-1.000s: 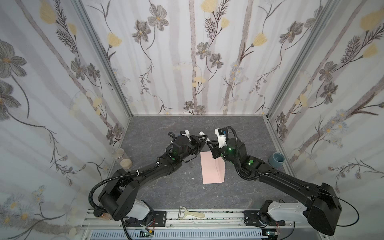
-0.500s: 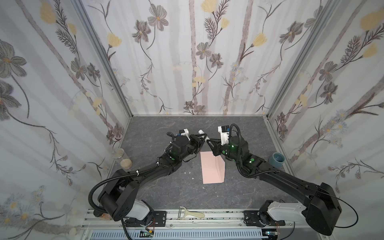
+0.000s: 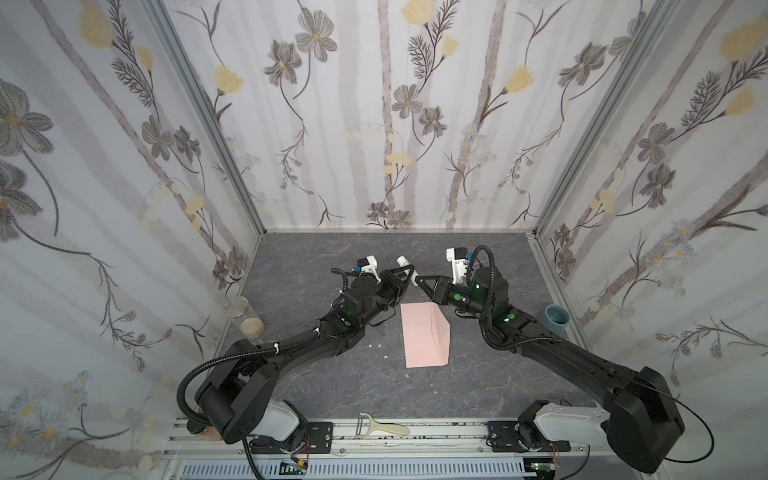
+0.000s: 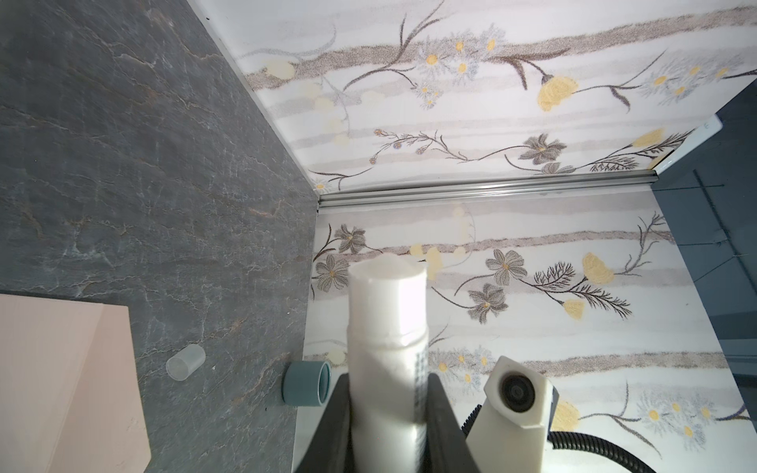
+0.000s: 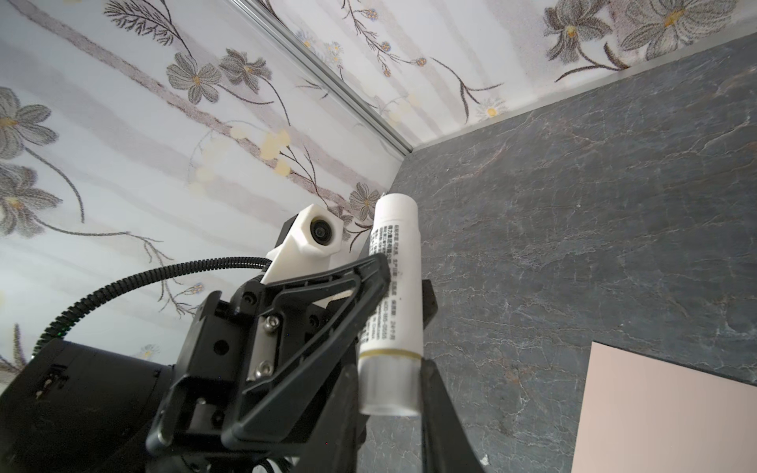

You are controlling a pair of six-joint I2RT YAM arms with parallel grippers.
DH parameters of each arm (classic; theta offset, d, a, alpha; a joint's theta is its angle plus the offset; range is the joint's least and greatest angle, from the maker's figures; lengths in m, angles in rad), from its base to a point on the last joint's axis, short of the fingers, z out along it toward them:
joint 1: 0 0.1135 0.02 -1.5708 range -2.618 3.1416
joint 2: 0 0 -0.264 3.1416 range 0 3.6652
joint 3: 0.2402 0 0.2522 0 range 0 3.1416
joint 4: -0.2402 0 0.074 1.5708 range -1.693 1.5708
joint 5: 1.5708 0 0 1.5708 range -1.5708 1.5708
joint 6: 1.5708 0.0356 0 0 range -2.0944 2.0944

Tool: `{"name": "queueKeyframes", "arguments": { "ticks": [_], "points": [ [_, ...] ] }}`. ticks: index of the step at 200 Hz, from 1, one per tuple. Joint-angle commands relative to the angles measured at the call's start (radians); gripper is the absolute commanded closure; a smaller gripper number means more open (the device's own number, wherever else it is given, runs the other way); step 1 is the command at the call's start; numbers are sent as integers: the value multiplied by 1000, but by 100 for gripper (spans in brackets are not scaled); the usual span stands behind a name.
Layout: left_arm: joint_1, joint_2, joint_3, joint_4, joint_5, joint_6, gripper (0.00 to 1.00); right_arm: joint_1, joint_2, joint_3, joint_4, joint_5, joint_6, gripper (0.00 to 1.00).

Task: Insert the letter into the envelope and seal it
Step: 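Close the right gripper on the glue stick base and twist it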

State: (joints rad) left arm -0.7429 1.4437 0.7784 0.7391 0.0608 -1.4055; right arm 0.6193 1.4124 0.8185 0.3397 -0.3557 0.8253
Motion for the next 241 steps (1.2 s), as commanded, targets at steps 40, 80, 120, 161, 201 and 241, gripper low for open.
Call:
{"name": "queueKeyframes", "arguments": {
  "ticks": [40, 80, 120, 161, 201, 241],
  "points": [
    [-30, -14, -48, 186, 174, 7, 100, -41, 10, -20, 210, -183, 171, 80],
    [-32, -35, -74, 225, 176, 5, 100, -69, 19, -15, 217, -235, 211, 79],
    [-33, -48, -91, 257, 179, -1, 100, -94, 42, -13, 238, -295, 264, 78],
    [-39, -48, -105, 312, 179, -12, 100, -116, 55, -30, 293, -330, 330, 78],
    [-47, -39, -107, 334, 175, -16, 100, -124, 54, -39, 303, -330, 345, 78],
    [-44, -62, -145, 304, 69, -78, 100, -123, 5, -17, 142, -236, 163, 67]
  ]
}}
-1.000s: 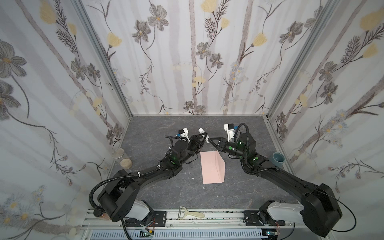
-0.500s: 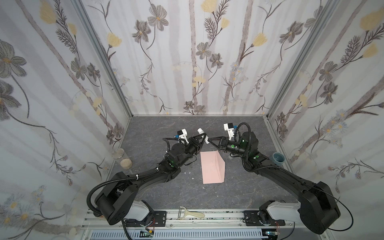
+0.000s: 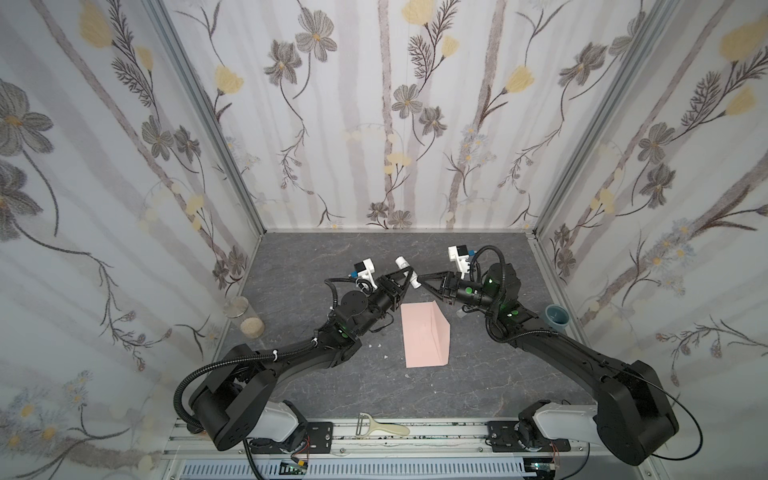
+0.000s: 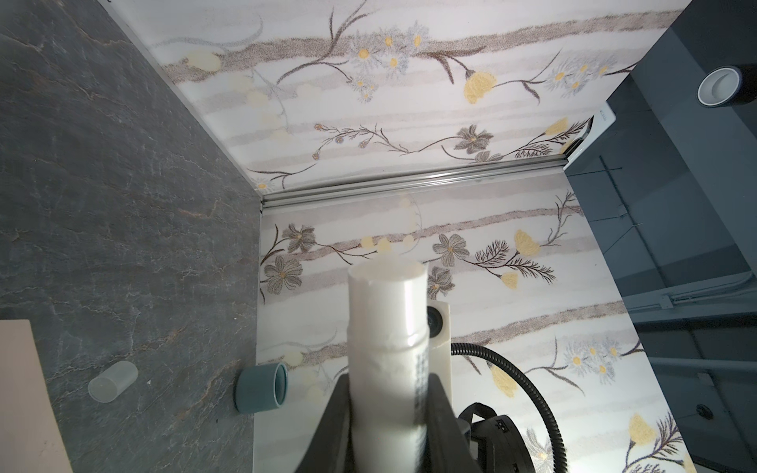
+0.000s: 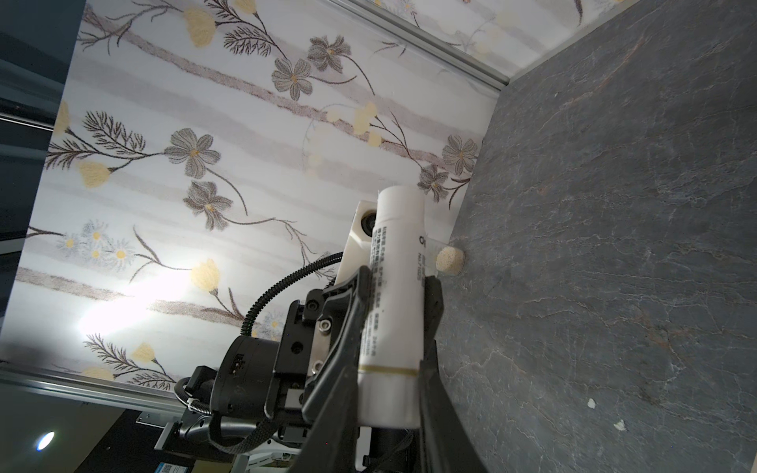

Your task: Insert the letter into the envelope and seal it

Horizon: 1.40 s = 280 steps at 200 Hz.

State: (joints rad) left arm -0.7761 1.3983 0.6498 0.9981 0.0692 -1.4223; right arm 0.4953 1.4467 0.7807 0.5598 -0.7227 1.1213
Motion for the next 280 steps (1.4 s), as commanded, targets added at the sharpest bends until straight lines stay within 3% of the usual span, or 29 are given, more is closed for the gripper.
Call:
{"name": "queueKeyframes", "arguments": {
  "ticks": [1, 37, 63, 87, 116, 135, 216, 252, 280],
  "points": [
    [-10, -18, -16, 42, 59, -63, 100, 2, -32, 22, -87, 138, -141, 67],
    [-1, -27, 18, -156, 6, -88, 100, 56, -144, 57, -358, 395, -452, 62],
    [15, -27, 56, -298, 4, -102, 100, 195, -220, 64, -511, 732, -676, 58],
    [28, -27, 87, -399, 10, -105, 100, 288, -254, 42, -554, 908, -782, 55],
    [39, -33, 105, -433, 24, -105, 100, 388, -250, 42, -584, 1038, -885, 50],
    [43, -28, 119, -438, 37, -103, 100, 427, -220, 56, -588, 1075, -932, 47],
    [39, -22, 141, -438, 63, -110, 100, 436, -135, 100, -528, 1036, -974, 44],
    [36, -16, 148, -437, 74, -112, 100, 436, -99, 130, -514, 1039, -985, 48],
    [36, -15, 148, -437, 75, -113, 100, 436, -74, 146, -507, 1040, -990, 61]
  ]
}}
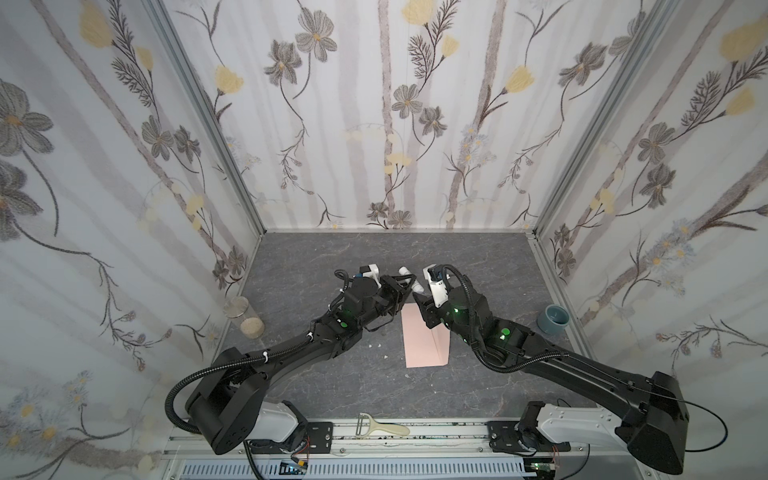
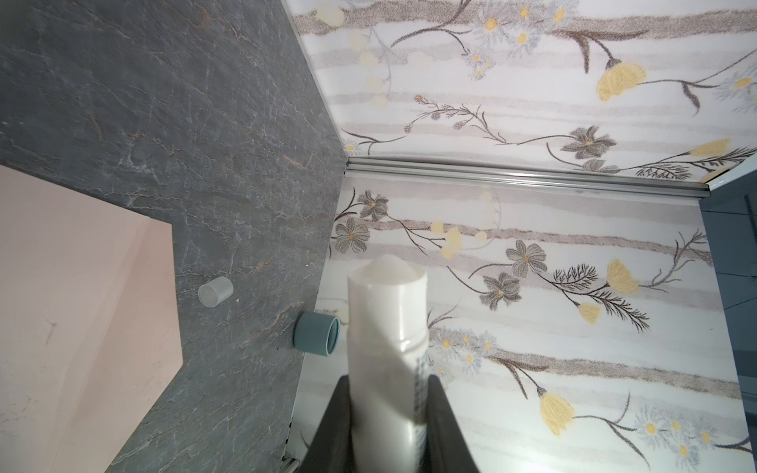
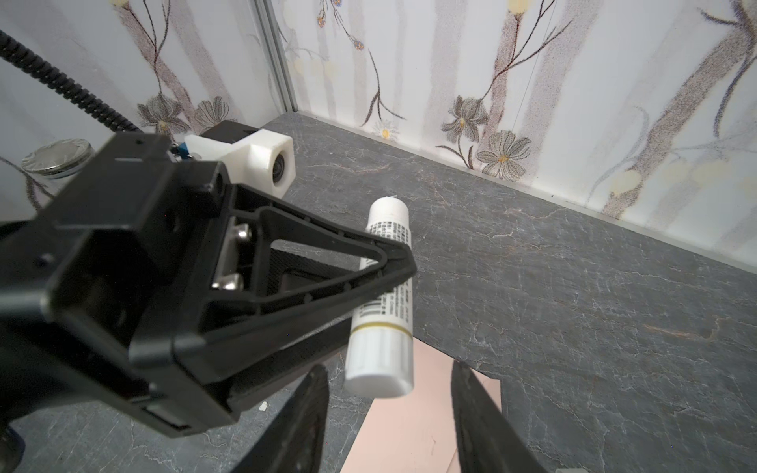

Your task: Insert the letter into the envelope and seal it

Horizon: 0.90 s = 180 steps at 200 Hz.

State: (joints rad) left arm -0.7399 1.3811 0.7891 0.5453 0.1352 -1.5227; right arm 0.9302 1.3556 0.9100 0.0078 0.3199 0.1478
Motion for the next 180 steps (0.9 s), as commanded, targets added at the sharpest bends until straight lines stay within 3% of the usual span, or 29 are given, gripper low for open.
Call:
{"name": "queueKeyframes", "arguments": {
  "ticks": [1, 64, 91, 127, 180],
  "points": [
    [0, 2, 9, 16, 9, -13, 100, 0, 18, 17, 45, -2, -17, 62],
    [-1, -2, 12, 18, 12, -13, 100, -10, 31, 18, 60, -39, -4, 70],
    [0, -4, 10, 19, 14, -11, 100, -30, 18, 6, 76, -84, 23, 78],
    [-8, -4, 3, 34, 9, -4, 100, -78, -4, -10, 107, -202, 95, 80],
    [-44, 9, -11, 93, -20, 15, 100, -178, -6, -2, 146, -399, 301, 81]
  ]
}}
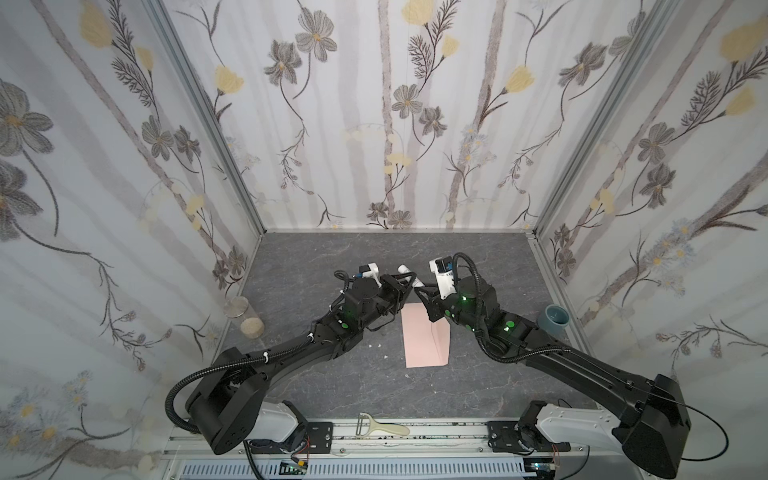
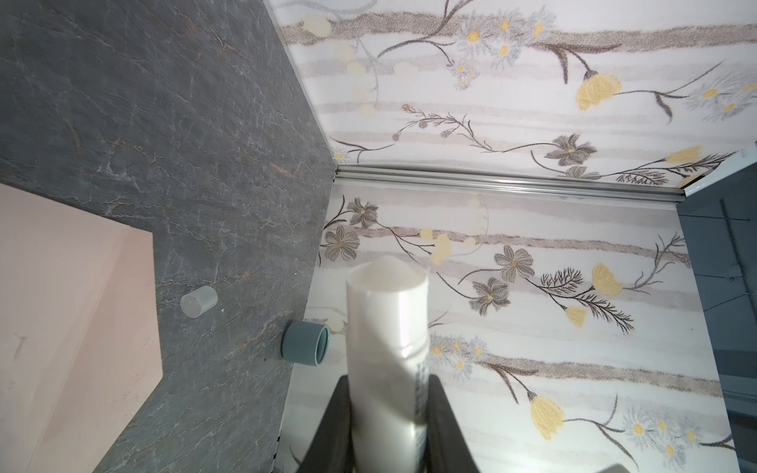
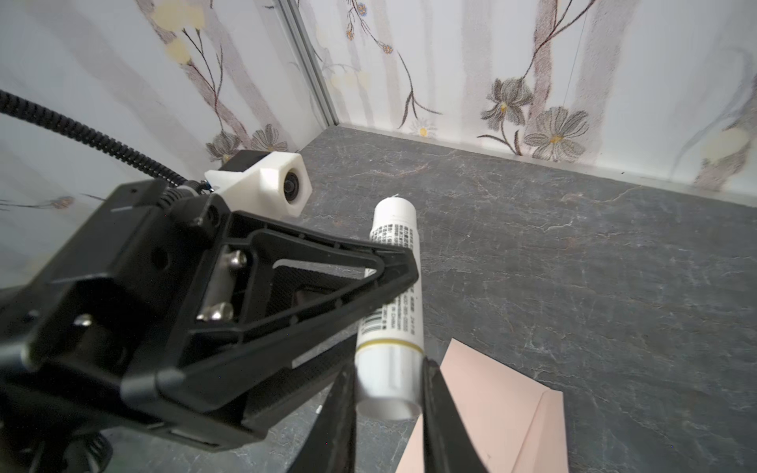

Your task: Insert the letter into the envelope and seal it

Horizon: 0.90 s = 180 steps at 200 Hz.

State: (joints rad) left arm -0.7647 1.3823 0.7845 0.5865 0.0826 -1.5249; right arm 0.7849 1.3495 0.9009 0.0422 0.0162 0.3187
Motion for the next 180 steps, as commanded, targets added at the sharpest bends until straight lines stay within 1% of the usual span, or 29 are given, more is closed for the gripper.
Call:
{"name": "queueKeyframes", "arguments": {
  "ticks": [1, 48, 78, 104, 117, 142, 152, 180],
  "points": [
    [-19, 8, -7, 53, 32, 18, 100, -34, 0, 8, 113, -99, 134, 81],
    [-42, 34, -28, 126, 19, 18, 100, -123, 2, -22, 199, -267, 353, 81],
    [-52, 44, -43, 168, 8, 21, 100, -185, 11, -62, 280, -381, 498, 83],
    [-63, 49, -50, 197, 3, 29, 100, -213, 16, -97, 335, -424, 605, 82],
    [-71, 51, -51, 213, -2, 37, 100, -226, 22, -113, 363, -447, 662, 80],
    [-77, 60, -52, 245, -6, 47, 100, -241, 25, -140, 410, -463, 763, 80],
    [-79, 65, -53, 256, -4, 49, 100, -247, 28, -177, 434, -473, 796, 80],
    [-85, 76, -60, 290, -4, 48, 100, -261, 34, -201, 480, -498, 873, 80]
  ]
}}
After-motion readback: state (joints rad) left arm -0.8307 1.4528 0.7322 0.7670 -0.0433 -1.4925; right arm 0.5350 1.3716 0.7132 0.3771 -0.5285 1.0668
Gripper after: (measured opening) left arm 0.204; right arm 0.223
